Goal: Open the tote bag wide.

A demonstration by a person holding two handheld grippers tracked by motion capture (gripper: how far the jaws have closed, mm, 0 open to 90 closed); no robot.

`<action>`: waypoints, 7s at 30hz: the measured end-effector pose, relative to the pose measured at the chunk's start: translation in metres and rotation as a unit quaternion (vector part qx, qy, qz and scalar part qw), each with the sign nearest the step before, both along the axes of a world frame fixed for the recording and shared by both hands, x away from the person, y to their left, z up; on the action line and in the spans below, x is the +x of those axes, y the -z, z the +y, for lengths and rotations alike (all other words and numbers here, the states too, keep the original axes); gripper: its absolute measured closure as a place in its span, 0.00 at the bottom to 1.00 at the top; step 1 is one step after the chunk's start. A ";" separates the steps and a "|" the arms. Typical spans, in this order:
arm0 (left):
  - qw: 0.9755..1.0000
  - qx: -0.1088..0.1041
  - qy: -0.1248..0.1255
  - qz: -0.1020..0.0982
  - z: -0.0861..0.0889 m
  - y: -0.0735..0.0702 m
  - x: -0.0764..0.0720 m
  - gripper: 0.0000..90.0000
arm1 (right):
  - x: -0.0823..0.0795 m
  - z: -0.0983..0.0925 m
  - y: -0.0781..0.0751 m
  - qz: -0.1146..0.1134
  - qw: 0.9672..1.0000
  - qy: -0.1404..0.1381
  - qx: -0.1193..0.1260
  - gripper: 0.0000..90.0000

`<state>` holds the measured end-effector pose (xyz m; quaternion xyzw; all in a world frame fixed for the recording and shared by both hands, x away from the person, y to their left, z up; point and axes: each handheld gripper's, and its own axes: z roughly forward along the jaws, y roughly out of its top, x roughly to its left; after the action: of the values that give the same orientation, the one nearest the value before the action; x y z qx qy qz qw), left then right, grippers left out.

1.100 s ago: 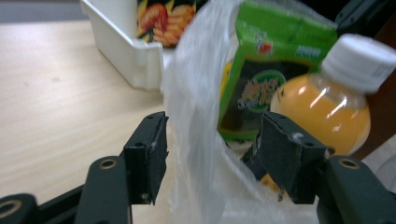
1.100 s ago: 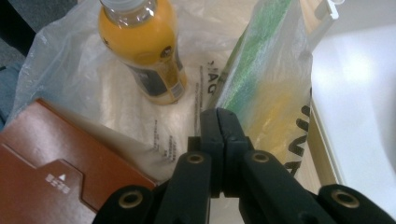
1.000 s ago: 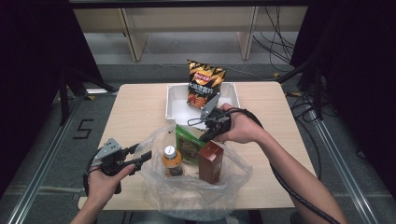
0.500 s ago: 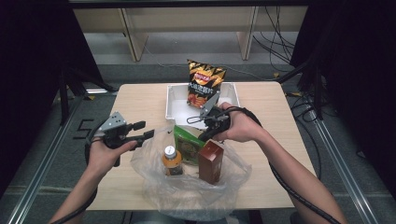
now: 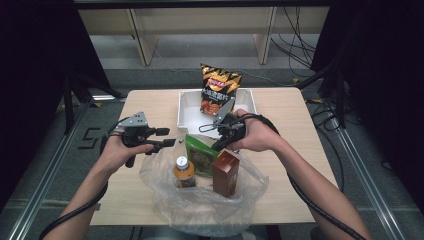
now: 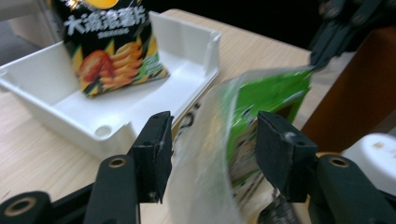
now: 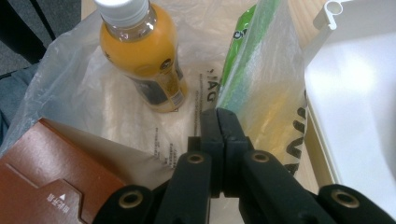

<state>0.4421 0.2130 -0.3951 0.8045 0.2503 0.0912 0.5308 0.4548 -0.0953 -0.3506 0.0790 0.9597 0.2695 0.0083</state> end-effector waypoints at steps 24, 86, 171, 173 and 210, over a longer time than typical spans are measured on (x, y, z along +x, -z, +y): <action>0.997 0.041 0.064 0.031 -0.034 0.012 0.031 0.63 | 0.002 0.002 0.000 -0.007 1.000 0.012 -0.001 1.00; 0.990 0.058 0.131 0.006 -0.051 0.010 0.036 0.82 | -0.007 0.015 -0.013 -0.071 0.997 0.019 -0.023 0.85; 0.994 0.066 -0.007 0.090 -0.034 0.064 0.057 0.97 | 0.008 0.002 -0.025 -0.075 0.996 0.047 -0.011 1.00; 0.993 0.070 -0.013 0.092 -0.035 0.068 0.057 0.97 | 0.008 0.001 -0.030 -0.079 0.996 0.046 -0.009 1.00; 0.994 0.065 -0.022 0.088 -0.044 0.077 0.056 0.88 | 0.017 -0.025 -0.098 -0.134 0.984 0.102 0.062 1.00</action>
<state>0.4985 0.1689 -0.4721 0.8364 0.3073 0.0475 0.4514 0.4721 -0.1202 -0.2521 0.1402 0.9182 0.3345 0.1597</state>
